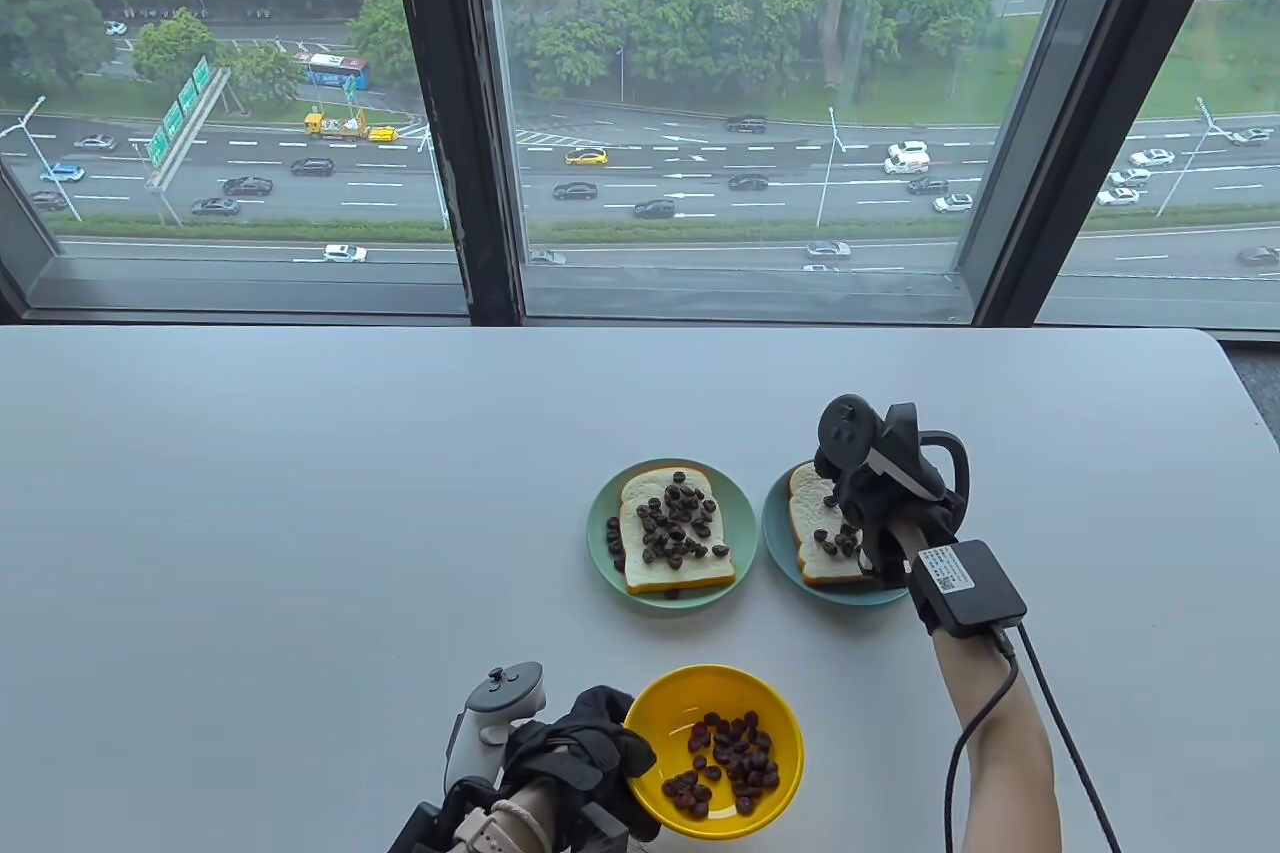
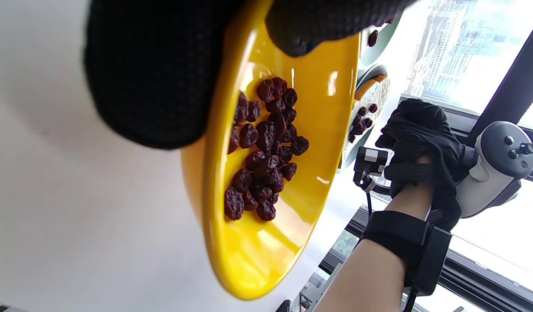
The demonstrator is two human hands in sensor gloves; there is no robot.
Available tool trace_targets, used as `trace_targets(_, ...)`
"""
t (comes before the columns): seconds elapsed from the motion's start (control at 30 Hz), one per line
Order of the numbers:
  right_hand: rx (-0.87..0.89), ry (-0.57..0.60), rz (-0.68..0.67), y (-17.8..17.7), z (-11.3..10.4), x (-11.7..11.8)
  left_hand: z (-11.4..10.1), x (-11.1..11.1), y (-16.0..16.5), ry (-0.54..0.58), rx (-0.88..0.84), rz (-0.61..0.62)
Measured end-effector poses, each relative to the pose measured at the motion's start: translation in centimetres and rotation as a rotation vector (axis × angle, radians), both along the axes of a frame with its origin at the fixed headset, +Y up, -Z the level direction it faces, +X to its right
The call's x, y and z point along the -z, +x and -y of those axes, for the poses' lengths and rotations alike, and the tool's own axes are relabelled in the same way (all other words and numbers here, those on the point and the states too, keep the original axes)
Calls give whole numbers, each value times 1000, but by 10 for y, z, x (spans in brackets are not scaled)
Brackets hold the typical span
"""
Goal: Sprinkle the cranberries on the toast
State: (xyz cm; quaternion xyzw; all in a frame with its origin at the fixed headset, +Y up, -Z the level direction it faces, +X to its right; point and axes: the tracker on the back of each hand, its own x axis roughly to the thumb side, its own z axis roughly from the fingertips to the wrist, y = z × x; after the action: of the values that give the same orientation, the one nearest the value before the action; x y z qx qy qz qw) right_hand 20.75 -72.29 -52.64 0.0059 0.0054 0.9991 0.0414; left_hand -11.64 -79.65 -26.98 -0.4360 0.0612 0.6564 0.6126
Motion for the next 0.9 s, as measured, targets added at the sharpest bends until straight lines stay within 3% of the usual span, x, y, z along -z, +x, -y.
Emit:
trace_targets(0.2,0,-12,58,5,12,14,4,1,1,-22,-2,9)
trace_targets(0.47,57,-22,43,13,18,12,2,-1,1,-30,1,11)
trace_targets(0.9,152,-5,-61,26,4,-23,3,-1,3,-20,9,20)
